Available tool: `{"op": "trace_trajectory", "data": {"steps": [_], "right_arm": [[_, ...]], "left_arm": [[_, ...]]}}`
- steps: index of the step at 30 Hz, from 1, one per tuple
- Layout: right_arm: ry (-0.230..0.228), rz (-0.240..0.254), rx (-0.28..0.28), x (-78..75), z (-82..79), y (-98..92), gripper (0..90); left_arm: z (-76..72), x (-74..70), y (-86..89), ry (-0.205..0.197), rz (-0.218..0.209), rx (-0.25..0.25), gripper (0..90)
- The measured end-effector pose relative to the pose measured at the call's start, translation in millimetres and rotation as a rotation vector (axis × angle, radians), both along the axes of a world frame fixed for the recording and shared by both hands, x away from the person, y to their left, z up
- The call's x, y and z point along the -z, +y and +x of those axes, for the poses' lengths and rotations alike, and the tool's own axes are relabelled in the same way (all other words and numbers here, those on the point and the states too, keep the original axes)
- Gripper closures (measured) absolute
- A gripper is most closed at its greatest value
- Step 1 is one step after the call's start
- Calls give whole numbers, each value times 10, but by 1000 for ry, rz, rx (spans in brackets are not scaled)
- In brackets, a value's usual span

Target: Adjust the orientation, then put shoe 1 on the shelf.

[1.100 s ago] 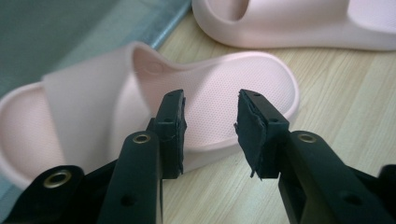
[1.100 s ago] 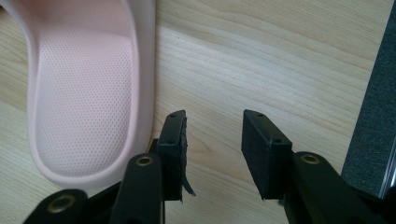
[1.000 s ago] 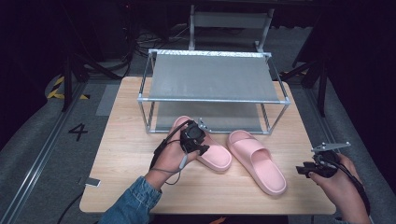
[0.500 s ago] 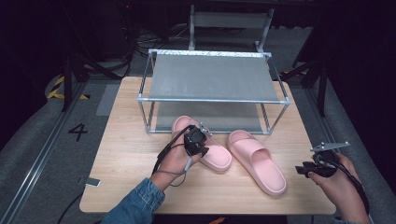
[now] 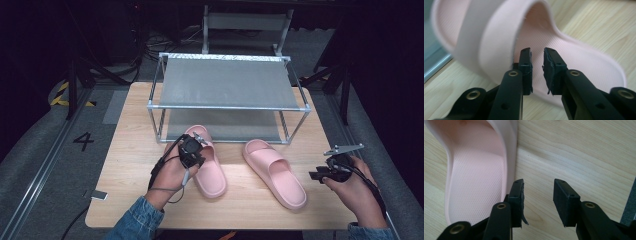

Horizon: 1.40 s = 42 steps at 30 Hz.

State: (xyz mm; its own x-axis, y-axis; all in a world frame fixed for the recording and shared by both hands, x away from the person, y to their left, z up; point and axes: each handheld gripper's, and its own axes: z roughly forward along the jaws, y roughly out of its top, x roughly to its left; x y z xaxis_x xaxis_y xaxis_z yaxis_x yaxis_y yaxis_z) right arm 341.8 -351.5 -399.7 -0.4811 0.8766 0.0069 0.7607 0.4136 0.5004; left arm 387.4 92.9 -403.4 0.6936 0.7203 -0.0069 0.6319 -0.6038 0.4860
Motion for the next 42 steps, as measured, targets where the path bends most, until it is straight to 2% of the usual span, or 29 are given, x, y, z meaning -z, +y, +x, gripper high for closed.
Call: {"op": "trace_trajectory", "data": {"steps": [6, 9, 12, 14, 17, 19, 21, 27, 29, 30, 34, 38, 39, 40, 42], "right_arm": [[-2, -1, -21, -8, 74, 68, 620], [-3, 0, -24, -7, 88, 88, 620], [2, 0, -32, -6, 104, 103, 619], [1, 0, -35, -7, 111, 112, 619], [-1, -1, -36, -9, 113, 113, 619], [-2, -3, -36, -14, 116, 107, 619], [-3, -2, -33, -8, 116, 104, 617], [0, 4, -36, -7, 106, 114, 615], [2, 0, -35, -7, 103, 113, 615], [2, -1, -35, -4, 103, 110, 615], [0, -2, -34, -5, 107, 105, 615], [4, 1, -32, 3, 104, 106, 615], [6, -1, -34, 11, 108, 108, 615], [6, -1, -34, 11, 108, 108, 615], [5, 0, -36, 11, 105, 112, 615]], "left_arm": [[31, -14, 284, 17, -10, -65, 752], [42, -22, 355, 15, -2, -83, 740], [45, -24, 404, 17, 1, -94, 714], [34, -42, 432, 31, -13, -80, 679], [11, -73, 440, 49, -19, -72, 644], [-27, -123, 437, 80, -36, -41, 587], [-43, -136, 424, 83, -43, -32, 570], [-44, -66, 289, 53, -56, -7, 513], [-25, -5, 250, 22, -84, -15, 486], [-11, 49, 209, 23, -73, -17, 490], [9, 113, 164, 13, -78, -18, 505], [23, 159, 105, -9, -62, -7, 627], [26, 174, 88, -14, -48, 13, 705], [25, 180, 79, -19, -40, 17, 705], [23, 169, 84, -20, -37, 3, 777]]}}
